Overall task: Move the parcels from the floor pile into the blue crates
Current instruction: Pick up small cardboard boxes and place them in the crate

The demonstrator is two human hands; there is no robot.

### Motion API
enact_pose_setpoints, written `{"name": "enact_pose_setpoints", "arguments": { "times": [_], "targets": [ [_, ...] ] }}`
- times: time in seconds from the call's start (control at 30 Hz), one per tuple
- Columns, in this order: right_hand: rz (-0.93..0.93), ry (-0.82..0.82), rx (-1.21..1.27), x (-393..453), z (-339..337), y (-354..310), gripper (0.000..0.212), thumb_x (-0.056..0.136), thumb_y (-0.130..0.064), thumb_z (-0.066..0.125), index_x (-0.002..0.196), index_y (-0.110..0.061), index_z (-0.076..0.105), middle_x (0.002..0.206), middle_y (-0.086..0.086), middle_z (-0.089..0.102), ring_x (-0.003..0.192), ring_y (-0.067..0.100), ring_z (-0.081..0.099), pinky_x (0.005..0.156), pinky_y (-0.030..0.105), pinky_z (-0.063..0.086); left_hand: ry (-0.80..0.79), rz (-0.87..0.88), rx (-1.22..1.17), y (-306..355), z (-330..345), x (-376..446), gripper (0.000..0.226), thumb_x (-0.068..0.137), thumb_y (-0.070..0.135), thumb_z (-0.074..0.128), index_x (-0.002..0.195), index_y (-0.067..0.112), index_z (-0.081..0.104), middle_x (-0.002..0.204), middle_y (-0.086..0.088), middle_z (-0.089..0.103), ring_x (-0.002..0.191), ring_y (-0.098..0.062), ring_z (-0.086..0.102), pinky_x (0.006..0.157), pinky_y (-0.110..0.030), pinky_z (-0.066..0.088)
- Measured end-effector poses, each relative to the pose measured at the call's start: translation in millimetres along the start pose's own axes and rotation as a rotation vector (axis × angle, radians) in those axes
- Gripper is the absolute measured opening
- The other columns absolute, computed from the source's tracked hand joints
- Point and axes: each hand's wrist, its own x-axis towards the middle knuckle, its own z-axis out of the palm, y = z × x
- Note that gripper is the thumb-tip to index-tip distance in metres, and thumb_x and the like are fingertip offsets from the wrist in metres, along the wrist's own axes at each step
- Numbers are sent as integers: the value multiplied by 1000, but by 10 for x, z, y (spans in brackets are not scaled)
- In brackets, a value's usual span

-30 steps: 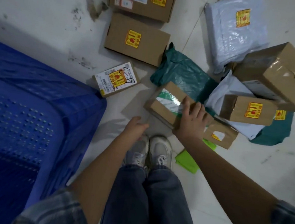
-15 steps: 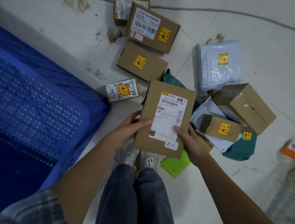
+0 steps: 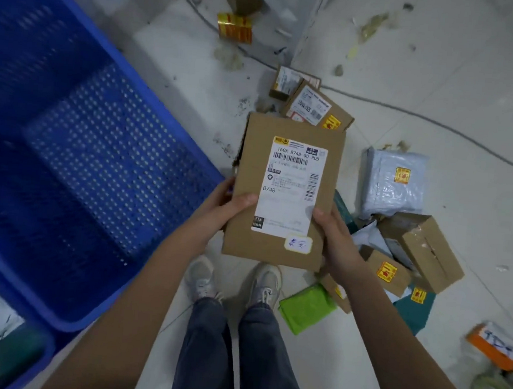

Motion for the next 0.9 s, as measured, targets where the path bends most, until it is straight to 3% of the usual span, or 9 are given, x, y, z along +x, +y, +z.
{"name": "enact_pose_setpoints", "arguments": {
  "times": [0.1, 0.17, 0.27, 0.33, 0.4, 0.47, 0.6, 0.73, 0.9],
  "targets": [
    [-33, -78, -51, -13, 475, -159, 86, 62, -54, 63, 139, -26, 41, 122, -4, 64, 100, 10, 68, 74, 22, 55, 54, 24, -93, 35, -409, -251, 63, 79, 37, 68, 136, 30, 44, 121, 7, 63, 98, -5, 66, 78, -22, 54],
    [-37, -115, -94, -9, 835, -229, 83, 66, -54, 65, 141, -28, 39, 126, -4, 63, 107, 11, 65, 81, 25, 55, 91, 35, -133, 17, -730, -407, 64, 74, 41, 70, 132, 35, 45, 115, 13, 64, 92, 0, 67, 70, -17, 52],
    [-16, -195, -189, 45, 1382, -273, 69, 81, -49, 63, 143, -33, 36, 134, -9, 56, 118, 9, 58, 94, 27, 50, 176, 20, -235, -119, -1196, -593, 70, 55, 54, 70, 121, 44, 50, 118, 13, 64, 106, -8, 62, 83, -29, 49],
    [6, -248, -262, 117, 1738, -270, 54, 90, -40, 53, 141, -32, 38, 131, -12, 57, 112, 2, 58, 84, 17, 51, 227, 20, -305, -263, -1473, -685, 64, 58, 55, 70, 119, 45, 52, 121, 11, 64, 111, -13, 60, 93, -35, 47],
    [49, -272, -337, 208, 2079, -245, 48, 93, -39, 49, 139, -31, 40, 126, -14, 58, 102, -4, 58, 74, 11, 50, 269, 24, -355, -422, -1717, -748, 59, 74, 49, 68, 128, 40, 48, 124, 10, 63, 112, -12, 60, 95, -35, 47],
    [89, -297, -418, 309, 2388, -180, 47, 94, -40, 48, 139, -30, 39, 125, -12, 57, 100, -2, 57, 80, 15, 47, 302, 2, -394, -580, -1946, -786, 56, 86, 44, 60, 138, 38, 41, 127, 11, 60, 112, -12, 59, 94, -36, 48],
    [130, -375, -630, 513, 2871, 30, 47, 96, -38, 46, 141, -29, 37, 127, -12, 53, 110, 9, 55, 87, 21, 47, 341, -41, -432, -938, -2363, -801, 58, 89, 42, 57, 143, 38, 35, 134, 10, 54, 116, -15, 56, 99, -40, 45],
    [142, -358, -800, 785, 3157, 383, 49, 96, -27, 49, 143, -23, 37, 142, 0, 48, 128, 21, 48, 106, 40, 43, 393, -100, -454, -1315, -2629, -683, 63, 89, 34, 62, 145, 30, 33, 138, 7, 50, 118, -17, 54, 97, -35, 46],
    [229, -351, -1109, 1221, 3473, 878, 49, 95, -19, 51, 142, -10, 37, 144, 10, 45, 128, 29, 47, 107, 43, 40, 556, -192, -393, -1670, -2698, -399, 53, 92, 28, 56, 141, 20, 37, 124, 6, 52, 111, -18, 54, 94, -33, 46]
  ]
}}
